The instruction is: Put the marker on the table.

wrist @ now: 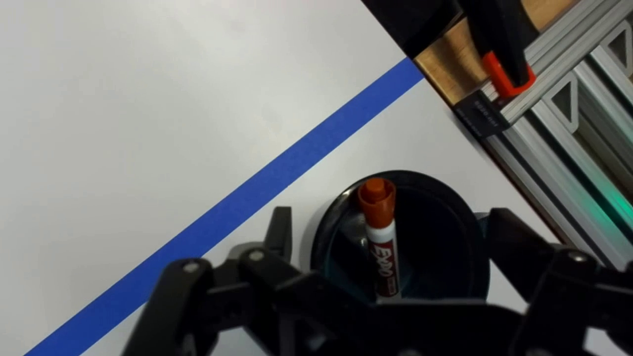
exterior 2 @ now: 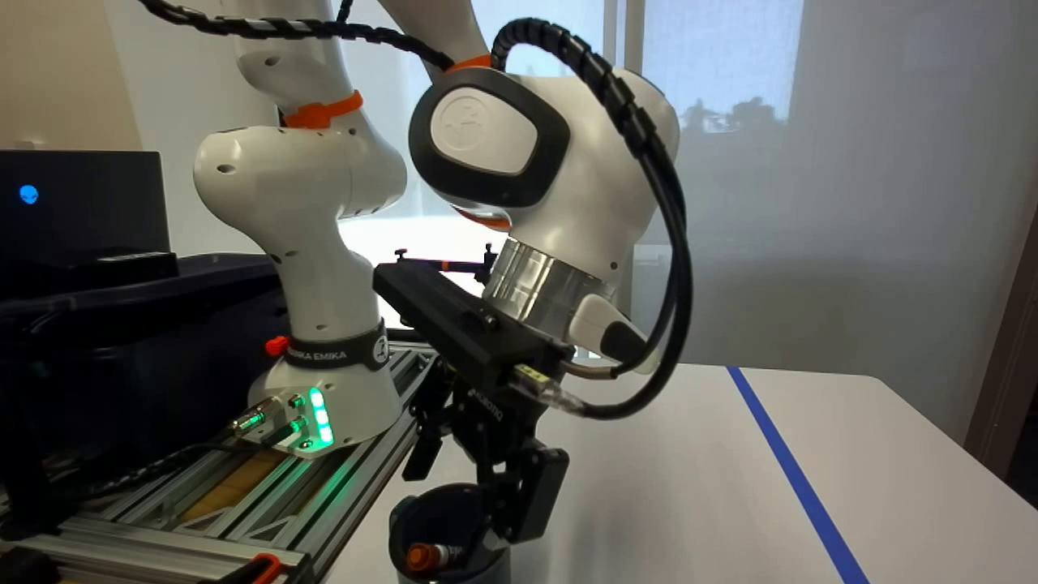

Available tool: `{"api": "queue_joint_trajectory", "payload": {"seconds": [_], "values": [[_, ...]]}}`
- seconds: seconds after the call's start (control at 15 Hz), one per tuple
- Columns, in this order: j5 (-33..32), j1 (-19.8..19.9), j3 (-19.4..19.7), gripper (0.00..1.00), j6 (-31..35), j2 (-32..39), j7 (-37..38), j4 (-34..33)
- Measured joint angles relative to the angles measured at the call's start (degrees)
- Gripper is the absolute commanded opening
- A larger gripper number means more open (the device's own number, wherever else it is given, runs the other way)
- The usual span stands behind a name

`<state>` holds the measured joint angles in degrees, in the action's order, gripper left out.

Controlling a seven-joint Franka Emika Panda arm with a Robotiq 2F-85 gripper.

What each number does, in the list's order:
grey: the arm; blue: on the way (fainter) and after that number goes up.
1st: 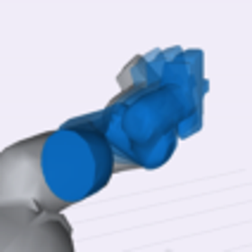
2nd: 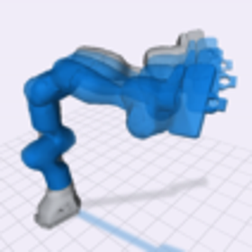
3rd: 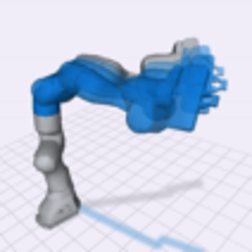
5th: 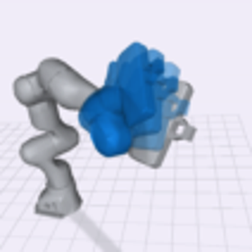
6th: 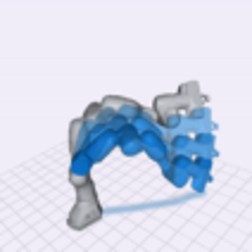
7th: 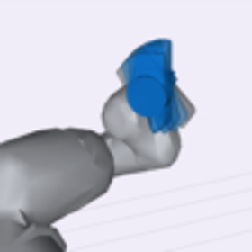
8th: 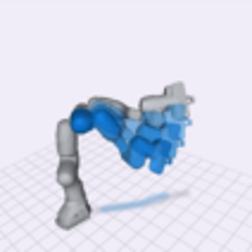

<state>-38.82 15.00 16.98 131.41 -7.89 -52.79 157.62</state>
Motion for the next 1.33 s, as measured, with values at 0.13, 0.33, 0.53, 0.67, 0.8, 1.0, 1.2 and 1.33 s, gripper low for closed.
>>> {"api": "queue_joint_trajectory", "payload": {"seconds": [0.13, 0.33, 0.53, 0.67, 0.8, 1.0, 1.2, 1.33], "values": [[0.1, 0.0, -0.1, 1.00, -0.4, 0.1, 0.3, 0.0], [0.1, 0.0, -0.1, 1.00, -0.4, 0.3, 0.3, 0.0], [0.1, 0.0, 0.1, 1.00, -0.3, 0.9, 0.3, 0.0], [0.1, 0.0, 0.2, 1.00, -0.1, 1.7, 0.6, 0.0], [0.1, 0.2, 0.3, 1.00, 0.2, 2.6, 1.3, 0.0], [0.0, 0.3, 0.4, 0.92, 0.9, 3.5, 2.8, 0.0], [-0.1, 0.3, 0.4, 0.74, 1.7, 3.9, 3.9, 0.0], [-0.1, 0.3, 0.4, 0.74, 2.2, 4.0, 4.4, 0.0]]}}
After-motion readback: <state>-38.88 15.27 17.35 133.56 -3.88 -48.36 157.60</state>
